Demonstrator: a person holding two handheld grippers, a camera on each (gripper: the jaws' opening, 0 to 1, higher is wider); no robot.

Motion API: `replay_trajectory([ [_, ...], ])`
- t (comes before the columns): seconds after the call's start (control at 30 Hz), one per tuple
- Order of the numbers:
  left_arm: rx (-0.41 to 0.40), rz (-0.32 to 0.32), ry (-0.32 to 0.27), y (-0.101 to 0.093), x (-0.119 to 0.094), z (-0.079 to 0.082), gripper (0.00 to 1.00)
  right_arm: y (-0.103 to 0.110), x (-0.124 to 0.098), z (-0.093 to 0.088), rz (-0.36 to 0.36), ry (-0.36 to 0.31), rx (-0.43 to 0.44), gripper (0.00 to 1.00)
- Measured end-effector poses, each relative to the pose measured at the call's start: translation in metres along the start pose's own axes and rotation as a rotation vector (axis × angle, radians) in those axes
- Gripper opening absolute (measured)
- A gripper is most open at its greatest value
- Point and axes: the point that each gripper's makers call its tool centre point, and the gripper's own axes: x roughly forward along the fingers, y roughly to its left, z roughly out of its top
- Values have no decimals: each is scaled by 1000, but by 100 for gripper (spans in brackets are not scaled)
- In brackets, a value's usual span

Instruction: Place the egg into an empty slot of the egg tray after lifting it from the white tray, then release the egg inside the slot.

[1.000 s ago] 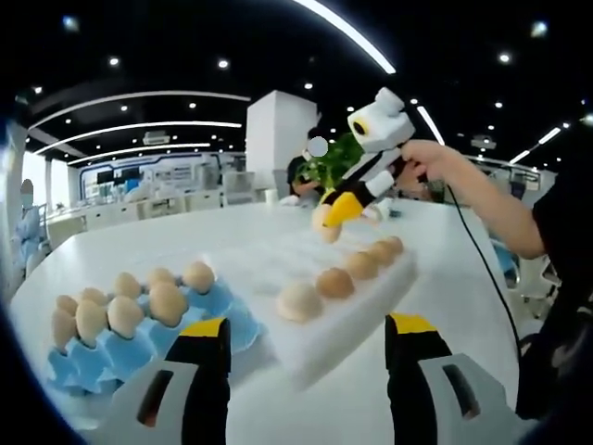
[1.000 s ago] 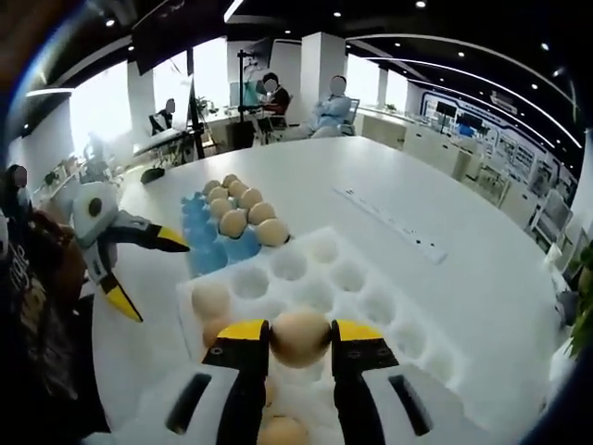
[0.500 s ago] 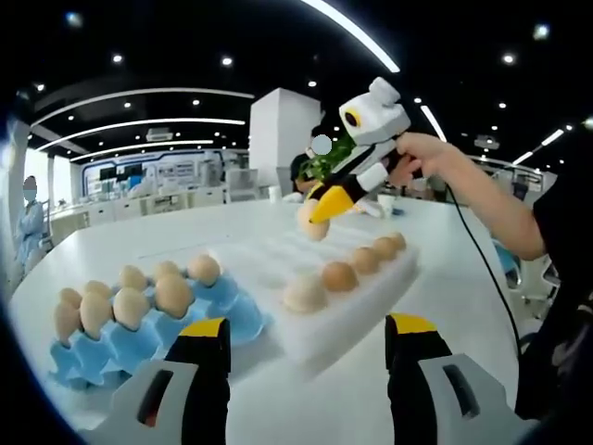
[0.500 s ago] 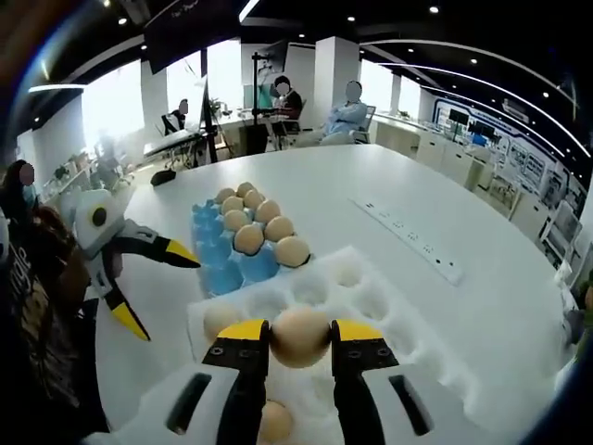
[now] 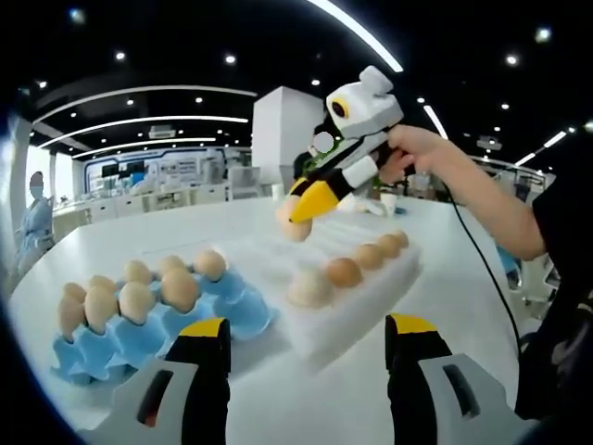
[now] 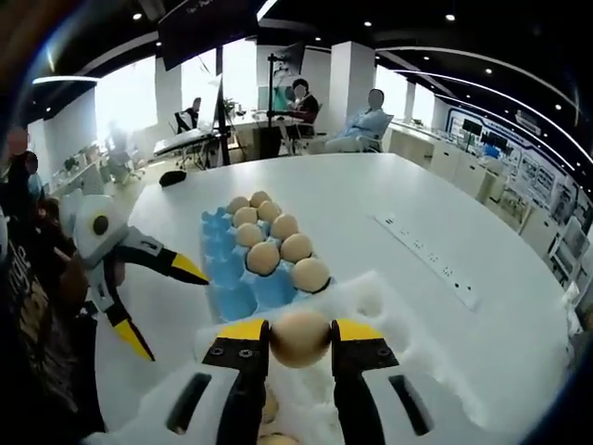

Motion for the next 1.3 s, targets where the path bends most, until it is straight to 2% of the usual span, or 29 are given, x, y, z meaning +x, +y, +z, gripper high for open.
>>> replay_trajectory([
  [0.4,-12,6,-4,8,-3,-2,69,21,18,13,35,-9,-14,28],
  [0.53,-14,13,-6,12,-5,-1,69,20,25,15,41,-1,-23,28],
  [0.73,-22,24,-8,16,-8,-3,69,30,37,16,58,10,-31,28],
  [0.8,-27,26,-9,18,-9,-4,69,24,41,15,56,9,-31,28],
  [1.3,-40,59,-13,32,-20,-4,69,28,66,22,78,13,-20,28],
])
